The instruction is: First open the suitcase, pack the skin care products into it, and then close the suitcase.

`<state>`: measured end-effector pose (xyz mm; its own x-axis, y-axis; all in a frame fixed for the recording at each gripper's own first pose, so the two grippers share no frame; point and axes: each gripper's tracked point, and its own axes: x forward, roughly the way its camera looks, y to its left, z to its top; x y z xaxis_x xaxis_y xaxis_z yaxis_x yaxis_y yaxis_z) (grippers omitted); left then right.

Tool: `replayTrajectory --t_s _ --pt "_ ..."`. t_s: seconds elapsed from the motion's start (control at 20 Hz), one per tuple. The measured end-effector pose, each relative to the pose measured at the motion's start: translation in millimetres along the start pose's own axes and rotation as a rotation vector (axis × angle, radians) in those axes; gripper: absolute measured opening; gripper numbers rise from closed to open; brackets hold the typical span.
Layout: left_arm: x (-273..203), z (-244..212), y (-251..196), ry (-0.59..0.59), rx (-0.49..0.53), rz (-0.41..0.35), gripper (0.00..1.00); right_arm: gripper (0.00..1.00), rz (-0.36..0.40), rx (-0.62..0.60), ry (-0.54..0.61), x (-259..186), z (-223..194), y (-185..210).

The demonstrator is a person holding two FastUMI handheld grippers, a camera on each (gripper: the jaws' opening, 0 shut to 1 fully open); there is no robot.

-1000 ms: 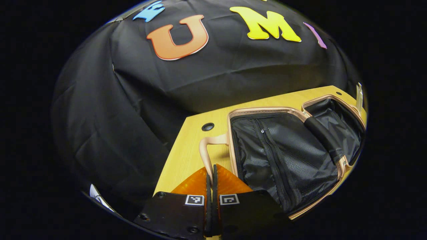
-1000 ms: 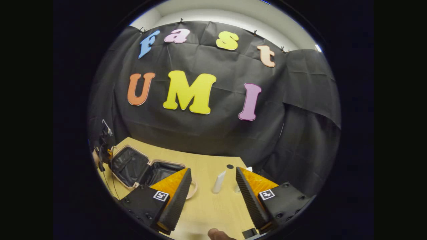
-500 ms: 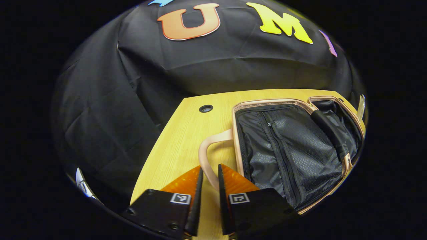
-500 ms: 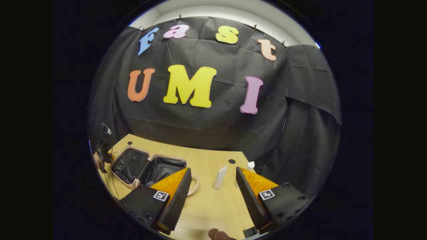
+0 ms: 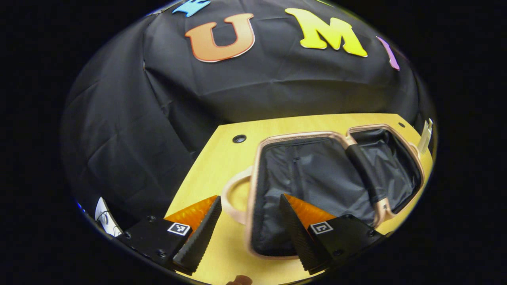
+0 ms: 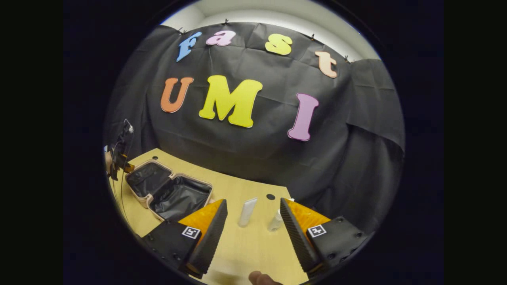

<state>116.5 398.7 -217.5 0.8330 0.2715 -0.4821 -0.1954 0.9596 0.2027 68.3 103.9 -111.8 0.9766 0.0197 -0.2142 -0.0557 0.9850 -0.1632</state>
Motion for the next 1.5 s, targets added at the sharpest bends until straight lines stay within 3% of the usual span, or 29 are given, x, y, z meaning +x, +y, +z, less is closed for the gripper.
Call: replayTrajectory --t_s 0.15,0.65,0.85,1.1,1.5 --pt "-26 12 -67 -0.016 -0.016 -0.028 0.94 0.80 0.030 0.017 -0.016 10 -6 -28" --pt "-89 53 -371 -0.055 0.018 -0.322 0.94 0.80 0.074 0.082 0.019 39 -50 -140" --pt "-89 56 -465 -0.054 0.057 -0.410 0.94 0.80 0.075 0.072 0.057 45 -74 -170" --pt "-65 53 -555 -0.049 0.067 -0.476 0.94 0.80 0.062 0.046 0.110 43 -100 -196" --pt "6 36 -594 -0.011 0.008 -0.425 0.94 0.78 0.041 0.062 0.219 51 -134 -215"
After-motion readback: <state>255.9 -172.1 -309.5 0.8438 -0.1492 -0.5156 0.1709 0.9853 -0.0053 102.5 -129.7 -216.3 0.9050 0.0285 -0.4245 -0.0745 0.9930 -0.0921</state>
